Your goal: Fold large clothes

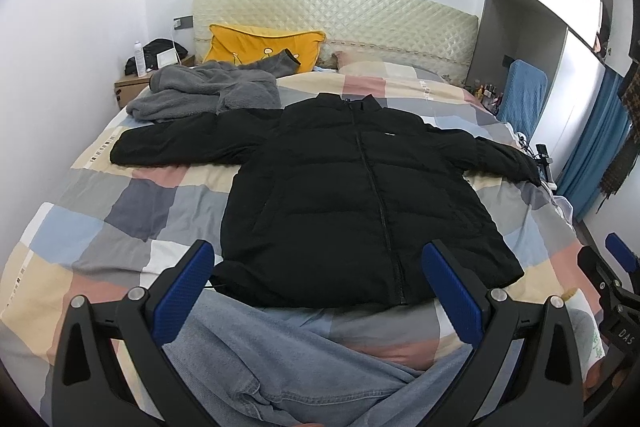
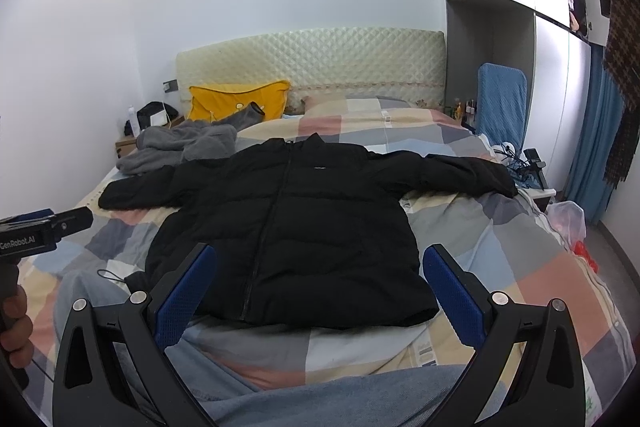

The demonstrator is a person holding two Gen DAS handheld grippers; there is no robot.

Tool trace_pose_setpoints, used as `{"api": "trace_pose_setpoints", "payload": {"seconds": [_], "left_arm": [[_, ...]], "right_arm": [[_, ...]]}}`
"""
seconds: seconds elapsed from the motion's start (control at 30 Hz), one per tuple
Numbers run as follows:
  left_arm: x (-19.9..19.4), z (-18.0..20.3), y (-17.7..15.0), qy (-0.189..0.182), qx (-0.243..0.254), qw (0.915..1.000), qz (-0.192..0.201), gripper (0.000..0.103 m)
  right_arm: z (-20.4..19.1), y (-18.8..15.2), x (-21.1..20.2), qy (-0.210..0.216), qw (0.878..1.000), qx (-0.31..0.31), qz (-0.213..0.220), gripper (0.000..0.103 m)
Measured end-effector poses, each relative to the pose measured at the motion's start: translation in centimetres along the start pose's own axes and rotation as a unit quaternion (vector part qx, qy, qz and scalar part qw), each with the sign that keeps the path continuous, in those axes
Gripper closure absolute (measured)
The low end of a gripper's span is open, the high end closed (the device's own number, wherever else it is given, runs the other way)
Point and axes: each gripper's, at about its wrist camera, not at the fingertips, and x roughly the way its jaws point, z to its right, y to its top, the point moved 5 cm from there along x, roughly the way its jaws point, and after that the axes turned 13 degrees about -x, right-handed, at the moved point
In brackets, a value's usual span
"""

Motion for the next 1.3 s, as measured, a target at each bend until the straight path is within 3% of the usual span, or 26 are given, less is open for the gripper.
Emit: {"api": "trace_pose_setpoints", "payload": {"seconds": [0.4,1.3], "left_arm": [[-1.3,0.3,0.2,0.007,-0.02,0.9998,0.005,0.0],[-2.5,0.7,-0.6,0.031,-0.009,0.9995,-0.001,0.0]], "right_arm": [[0.1,0.6,-0.4,0.007,1.0,-0.005,0.005,0.0],[0.1,1.2,-1.5,0.015,1.0,-0.027,-0.001,0.0]]}}
